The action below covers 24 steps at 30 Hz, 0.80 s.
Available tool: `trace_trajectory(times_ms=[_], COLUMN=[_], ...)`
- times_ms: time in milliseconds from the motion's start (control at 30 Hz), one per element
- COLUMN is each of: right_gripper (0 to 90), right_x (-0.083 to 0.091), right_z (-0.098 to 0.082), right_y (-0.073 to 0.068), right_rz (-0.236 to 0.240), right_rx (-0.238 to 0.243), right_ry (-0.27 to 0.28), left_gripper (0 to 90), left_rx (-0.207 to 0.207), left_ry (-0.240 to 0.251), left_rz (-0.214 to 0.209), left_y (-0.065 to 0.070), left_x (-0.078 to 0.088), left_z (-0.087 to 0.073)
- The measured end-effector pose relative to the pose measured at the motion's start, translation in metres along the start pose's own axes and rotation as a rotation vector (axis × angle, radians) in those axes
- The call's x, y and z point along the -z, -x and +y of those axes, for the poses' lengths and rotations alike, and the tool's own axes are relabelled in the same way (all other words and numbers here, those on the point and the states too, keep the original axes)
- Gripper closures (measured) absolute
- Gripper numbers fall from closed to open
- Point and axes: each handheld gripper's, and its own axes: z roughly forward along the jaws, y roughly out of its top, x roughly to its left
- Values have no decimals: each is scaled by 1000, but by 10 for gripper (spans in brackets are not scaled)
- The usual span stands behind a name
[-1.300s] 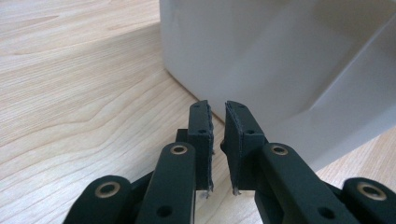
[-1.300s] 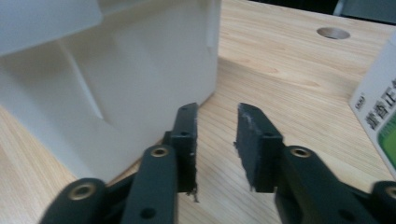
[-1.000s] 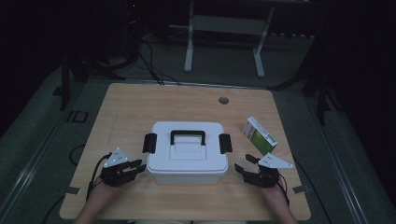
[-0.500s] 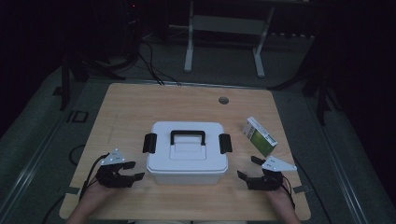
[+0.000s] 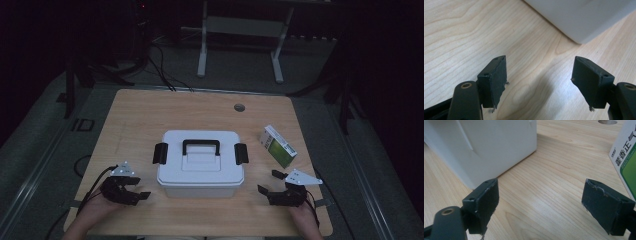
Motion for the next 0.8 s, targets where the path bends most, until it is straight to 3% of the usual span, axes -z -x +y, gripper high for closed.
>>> trace_trajectory(times_ms=[333, 800], right_gripper=[141, 140], right_x=[0, 0], right_z=[1, 0], right_y=[-1, -1], right_rz=[5, 10], right_rx=[7, 13], right_ry=[2, -2], left_gripper=[285, 285], left_rx=[-16, -60], left_ry=[-99, -264], left_rz=[-31, -20], left_y=[-3, -5], left_x=[8, 20], left_z=[1, 7])
